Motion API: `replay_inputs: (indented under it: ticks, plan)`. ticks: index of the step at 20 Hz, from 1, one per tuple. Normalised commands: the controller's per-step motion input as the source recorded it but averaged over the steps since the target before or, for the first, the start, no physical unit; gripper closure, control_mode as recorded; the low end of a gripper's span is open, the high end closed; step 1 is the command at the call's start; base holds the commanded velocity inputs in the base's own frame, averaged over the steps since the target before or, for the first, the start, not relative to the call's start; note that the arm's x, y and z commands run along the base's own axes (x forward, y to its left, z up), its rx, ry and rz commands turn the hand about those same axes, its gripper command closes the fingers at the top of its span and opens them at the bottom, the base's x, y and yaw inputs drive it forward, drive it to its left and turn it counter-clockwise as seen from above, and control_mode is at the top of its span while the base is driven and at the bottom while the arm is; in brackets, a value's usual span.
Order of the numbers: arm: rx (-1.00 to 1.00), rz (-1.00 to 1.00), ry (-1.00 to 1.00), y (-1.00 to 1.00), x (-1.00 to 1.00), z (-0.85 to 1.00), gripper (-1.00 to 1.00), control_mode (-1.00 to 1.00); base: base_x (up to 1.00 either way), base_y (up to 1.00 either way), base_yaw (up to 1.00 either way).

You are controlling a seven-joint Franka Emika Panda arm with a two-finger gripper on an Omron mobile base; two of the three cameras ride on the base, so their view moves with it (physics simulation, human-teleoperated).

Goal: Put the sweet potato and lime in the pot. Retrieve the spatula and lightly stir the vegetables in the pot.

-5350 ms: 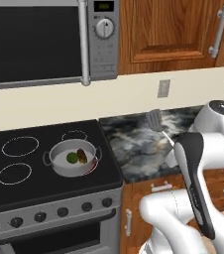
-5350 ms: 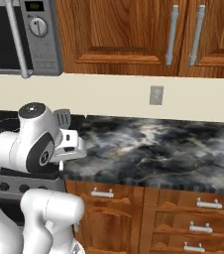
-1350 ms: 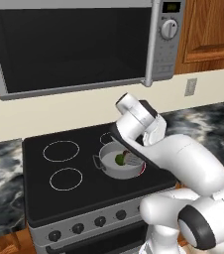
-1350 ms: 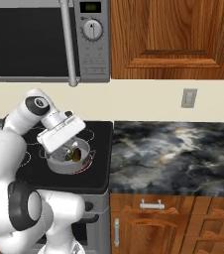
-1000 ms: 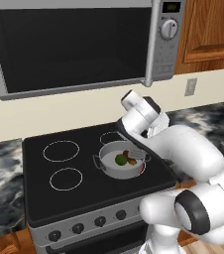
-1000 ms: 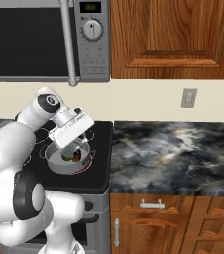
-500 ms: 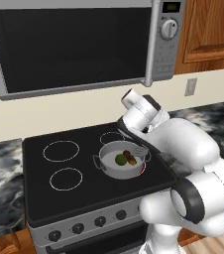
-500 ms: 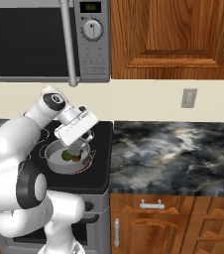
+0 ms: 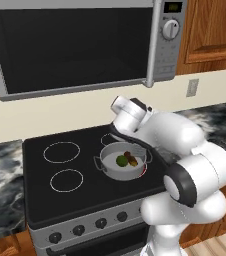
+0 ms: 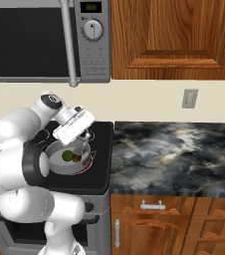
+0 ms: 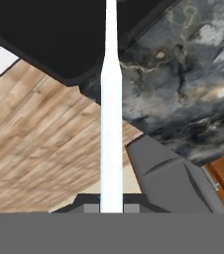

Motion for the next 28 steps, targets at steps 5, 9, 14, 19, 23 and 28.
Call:
replay_inputs:
  ticks: [5, 9, 14, 19, 23, 28]
  plan:
    - [-0.12, -0.07, 0.05, 0.06, 0.22, -0.05, 1.00, -1.00, 0.00, 0.00, 0.00]
    - [-0.09, -0.05, 0.05, 0.00, 0.00, 0.00, 1.00, -1.00, 0.00, 0.00, 0.00]
    - [-0.07, -0.02, 0.01, 0.00, 0.00, 0.00, 1.00, -1.00, 0.00, 0.00, 0.00]
    - [-0.08, 0.00, 0.00, 0.12, 0.00, 0.00, 1.00, -1.00, 0.00, 0.00, 0.00]
    - [-0.11, -0.01, 0.00, 0.23, 0.03, -0.07, 1.00, -1.00, 0.00, 0.00, 0.00]
    - [-0.05, 0.00, -0.01, 0.26, 0.01, 0.00, 1.00, -1.00, 0.00, 0.00, 0.00]
